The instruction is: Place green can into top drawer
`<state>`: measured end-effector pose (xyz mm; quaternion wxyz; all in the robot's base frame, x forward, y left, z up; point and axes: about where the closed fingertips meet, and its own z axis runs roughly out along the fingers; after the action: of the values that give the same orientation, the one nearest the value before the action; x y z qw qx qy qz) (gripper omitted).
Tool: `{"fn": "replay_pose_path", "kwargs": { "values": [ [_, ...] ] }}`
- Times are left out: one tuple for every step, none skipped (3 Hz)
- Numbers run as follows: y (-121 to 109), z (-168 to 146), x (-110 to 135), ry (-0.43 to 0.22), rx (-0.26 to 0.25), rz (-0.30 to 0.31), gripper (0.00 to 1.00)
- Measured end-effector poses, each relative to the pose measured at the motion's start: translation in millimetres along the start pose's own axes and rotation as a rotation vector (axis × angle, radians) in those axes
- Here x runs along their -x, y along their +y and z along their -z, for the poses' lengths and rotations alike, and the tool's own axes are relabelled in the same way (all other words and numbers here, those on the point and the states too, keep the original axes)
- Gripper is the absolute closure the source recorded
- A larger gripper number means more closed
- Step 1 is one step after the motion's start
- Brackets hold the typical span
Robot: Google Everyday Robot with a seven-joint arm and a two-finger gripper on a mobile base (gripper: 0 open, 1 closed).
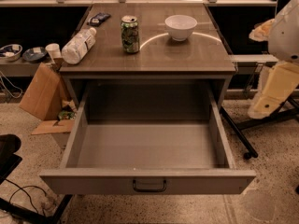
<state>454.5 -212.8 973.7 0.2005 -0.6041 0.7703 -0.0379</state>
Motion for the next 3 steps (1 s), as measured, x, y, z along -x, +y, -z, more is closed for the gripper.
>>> {"fn": "replay_pose_path", "kwargs": {
  "values": [
    [-64, -28, 34, -0.223, -0.121, 0.038, 0.0],
    [-109, -39, 70, -0.407, -0.161, 0.029, 0.0],
    [-143, -65, 107, -0.591, -0.152, -0.003, 0.0]
  ]
}}
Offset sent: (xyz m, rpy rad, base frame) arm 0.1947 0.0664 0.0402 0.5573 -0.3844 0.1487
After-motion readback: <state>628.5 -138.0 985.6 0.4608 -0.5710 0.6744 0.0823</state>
